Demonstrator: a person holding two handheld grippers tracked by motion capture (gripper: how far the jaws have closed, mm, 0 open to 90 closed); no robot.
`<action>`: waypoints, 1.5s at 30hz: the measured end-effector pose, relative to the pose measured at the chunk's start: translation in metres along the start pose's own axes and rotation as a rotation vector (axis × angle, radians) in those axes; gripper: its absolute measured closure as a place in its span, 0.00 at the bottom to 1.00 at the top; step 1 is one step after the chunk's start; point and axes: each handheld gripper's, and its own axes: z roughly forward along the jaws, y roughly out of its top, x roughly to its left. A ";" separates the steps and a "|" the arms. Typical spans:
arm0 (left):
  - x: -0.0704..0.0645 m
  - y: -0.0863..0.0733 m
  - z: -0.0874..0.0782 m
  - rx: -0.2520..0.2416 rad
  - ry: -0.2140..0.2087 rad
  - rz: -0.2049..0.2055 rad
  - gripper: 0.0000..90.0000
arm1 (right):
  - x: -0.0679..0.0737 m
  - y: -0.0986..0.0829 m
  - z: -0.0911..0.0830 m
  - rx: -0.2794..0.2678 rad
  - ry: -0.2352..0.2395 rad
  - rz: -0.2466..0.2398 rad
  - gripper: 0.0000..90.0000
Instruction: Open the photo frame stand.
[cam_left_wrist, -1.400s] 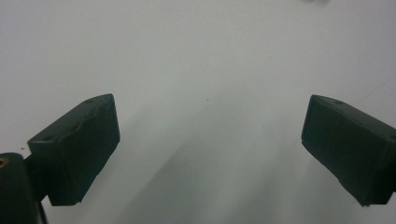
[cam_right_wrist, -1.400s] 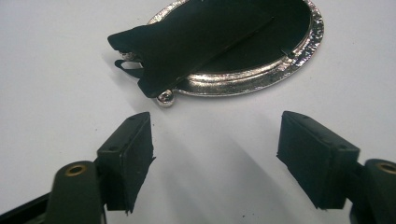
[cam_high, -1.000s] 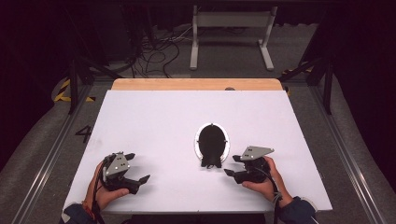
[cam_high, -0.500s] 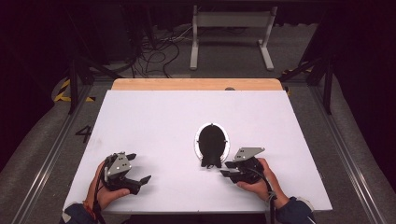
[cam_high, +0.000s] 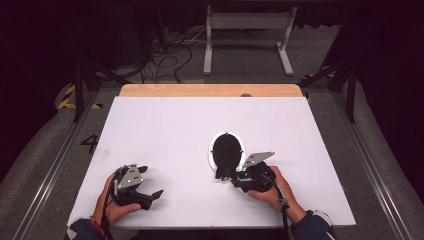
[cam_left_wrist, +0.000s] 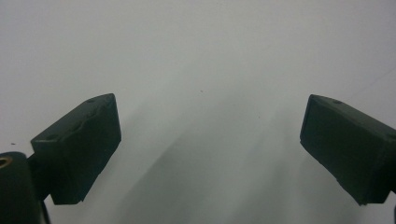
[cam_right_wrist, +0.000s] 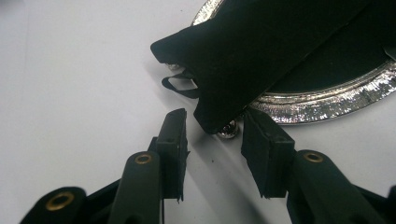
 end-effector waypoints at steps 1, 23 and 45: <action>0.000 0.000 0.000 0.000 -0.001 0.000 0.07 | -0.002 0.000 0.001 -0.012 0.015 0.010 0.65; -0.002 0.003 0.005 0.005 0.001 0.004 0.08 | -0.039 -0.004 0.009 -0.217 0.299 0.434 0.59; 0.011 0.056 0.061 -0.036 -0.047 -0.022 0.15 | -0.056 0.004 0.027 -0.288 0.389 0.587 0.62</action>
